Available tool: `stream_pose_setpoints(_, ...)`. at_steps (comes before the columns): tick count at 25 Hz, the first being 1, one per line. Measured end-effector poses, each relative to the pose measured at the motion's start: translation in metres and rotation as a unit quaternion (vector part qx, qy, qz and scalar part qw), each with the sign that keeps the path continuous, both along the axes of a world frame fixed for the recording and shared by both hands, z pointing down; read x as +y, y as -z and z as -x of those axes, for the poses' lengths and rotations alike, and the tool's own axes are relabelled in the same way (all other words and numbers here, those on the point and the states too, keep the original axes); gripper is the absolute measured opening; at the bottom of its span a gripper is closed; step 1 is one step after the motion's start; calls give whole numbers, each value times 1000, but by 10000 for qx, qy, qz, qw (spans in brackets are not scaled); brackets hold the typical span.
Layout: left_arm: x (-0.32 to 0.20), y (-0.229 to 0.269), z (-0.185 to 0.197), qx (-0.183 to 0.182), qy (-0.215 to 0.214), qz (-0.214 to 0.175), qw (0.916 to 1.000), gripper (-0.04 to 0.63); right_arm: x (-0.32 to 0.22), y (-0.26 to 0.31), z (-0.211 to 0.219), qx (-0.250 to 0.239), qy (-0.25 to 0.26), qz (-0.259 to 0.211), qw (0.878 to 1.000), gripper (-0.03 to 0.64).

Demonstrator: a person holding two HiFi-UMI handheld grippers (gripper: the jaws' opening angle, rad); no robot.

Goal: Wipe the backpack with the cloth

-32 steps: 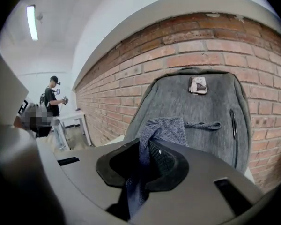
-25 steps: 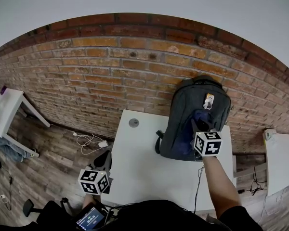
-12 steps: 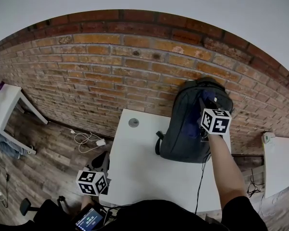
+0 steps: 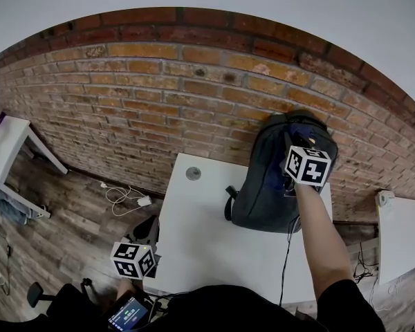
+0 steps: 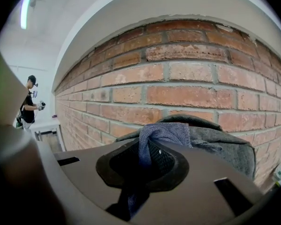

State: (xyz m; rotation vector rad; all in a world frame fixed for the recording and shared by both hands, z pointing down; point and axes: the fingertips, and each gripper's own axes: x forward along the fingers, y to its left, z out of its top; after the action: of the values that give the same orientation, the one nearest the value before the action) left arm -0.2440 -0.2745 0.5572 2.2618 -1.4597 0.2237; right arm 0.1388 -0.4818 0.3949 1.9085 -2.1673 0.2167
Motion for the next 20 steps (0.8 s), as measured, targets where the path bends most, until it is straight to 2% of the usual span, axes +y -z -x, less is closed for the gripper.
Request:
stream_pose_setpoints(14, 0, -3, 4, -13, 20, 22, 10000, -3, 2, 3, 34, 338, 395, -132, 9986, 48)
stream_pose_setpoints(20, 2, -2, 7, -8, 72, 11, 10000, -3, 14, -16, 61, 1036, 863, -90, 9908, 48)
